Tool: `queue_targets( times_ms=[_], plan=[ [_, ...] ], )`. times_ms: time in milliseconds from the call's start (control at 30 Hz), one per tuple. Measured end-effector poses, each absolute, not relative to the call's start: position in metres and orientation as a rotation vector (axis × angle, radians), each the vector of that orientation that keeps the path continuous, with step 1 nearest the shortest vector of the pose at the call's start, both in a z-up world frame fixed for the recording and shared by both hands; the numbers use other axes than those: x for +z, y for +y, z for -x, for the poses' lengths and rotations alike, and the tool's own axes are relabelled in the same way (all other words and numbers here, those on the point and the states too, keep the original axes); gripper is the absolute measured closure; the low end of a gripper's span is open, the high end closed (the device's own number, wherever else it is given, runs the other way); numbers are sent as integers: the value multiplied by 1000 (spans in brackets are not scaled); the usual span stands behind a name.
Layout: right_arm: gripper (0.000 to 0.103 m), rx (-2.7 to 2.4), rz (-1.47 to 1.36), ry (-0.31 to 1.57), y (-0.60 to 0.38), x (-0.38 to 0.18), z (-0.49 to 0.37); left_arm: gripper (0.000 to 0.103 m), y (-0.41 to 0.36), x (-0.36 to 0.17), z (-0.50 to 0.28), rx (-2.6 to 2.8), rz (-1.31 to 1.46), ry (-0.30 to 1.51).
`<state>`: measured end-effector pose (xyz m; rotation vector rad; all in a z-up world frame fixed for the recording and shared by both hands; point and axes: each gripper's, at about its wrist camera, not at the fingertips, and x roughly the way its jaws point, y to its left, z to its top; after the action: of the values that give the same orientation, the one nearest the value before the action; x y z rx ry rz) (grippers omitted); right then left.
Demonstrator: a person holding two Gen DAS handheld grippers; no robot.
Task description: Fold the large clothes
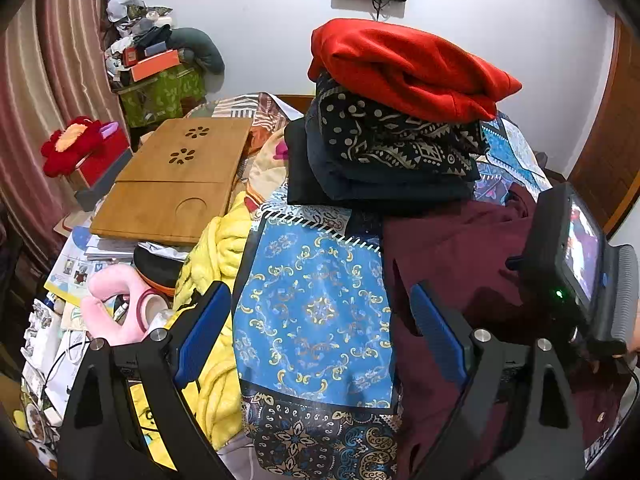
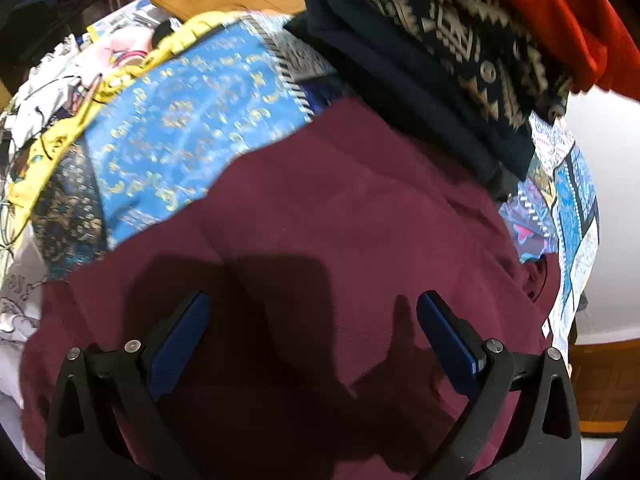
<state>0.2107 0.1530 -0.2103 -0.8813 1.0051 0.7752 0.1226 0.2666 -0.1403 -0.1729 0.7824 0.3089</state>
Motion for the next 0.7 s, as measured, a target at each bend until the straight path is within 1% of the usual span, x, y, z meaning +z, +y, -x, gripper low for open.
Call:
queue_targets(
  times_ms=[33, 67, 133, 167, 200, 233, 267, 300, 400, 533, 700],
  plan=[
    [13, 772, 868, 1021, 151, -212, -213, 12, 265, -141, -123, 307, 170, 784],
    [23, 770, 842, 1042, 146, -214, -217, 12, 265, -142, -123, 304, 168, 785],
    [31, 768, 807, 1044, 141, -212, -221, 12, 262, -142, -125, 298, 161, 789],
    [44, 761, 779, 1027, 136, -209, -220, 12, 261, -142, -125, 298, 157, 790],
    [64, 758, 769, 1017, 132, -207, -220, 12, 258, -141, -127, 297, 149, 788],
    [72, 760, 756, 1006, 128, -204, -217, 12, 257, -140, -126, 296, 144, 785],
    [83, 764, 744, 998, 124, -201, -215, 12, 256, -139, -126, 294, 139, 782],
    [90, 768, 721, 982, 119, -196, -213, 12, 252, -137, -127, 291, 132, 779],
    [94, 771, 630, 947, 101, -176, -211, 12, 245, -132, -128, 283, 114, 769],
    [95, 750, 486, 898, 80, -145, -220, 12, 232, -125, -133, 267, 91, 758],
    [96, 679, 286, 802, 27, -96, -231, 12, 211, -123, -146, 226, 70, 764]
  ],
)
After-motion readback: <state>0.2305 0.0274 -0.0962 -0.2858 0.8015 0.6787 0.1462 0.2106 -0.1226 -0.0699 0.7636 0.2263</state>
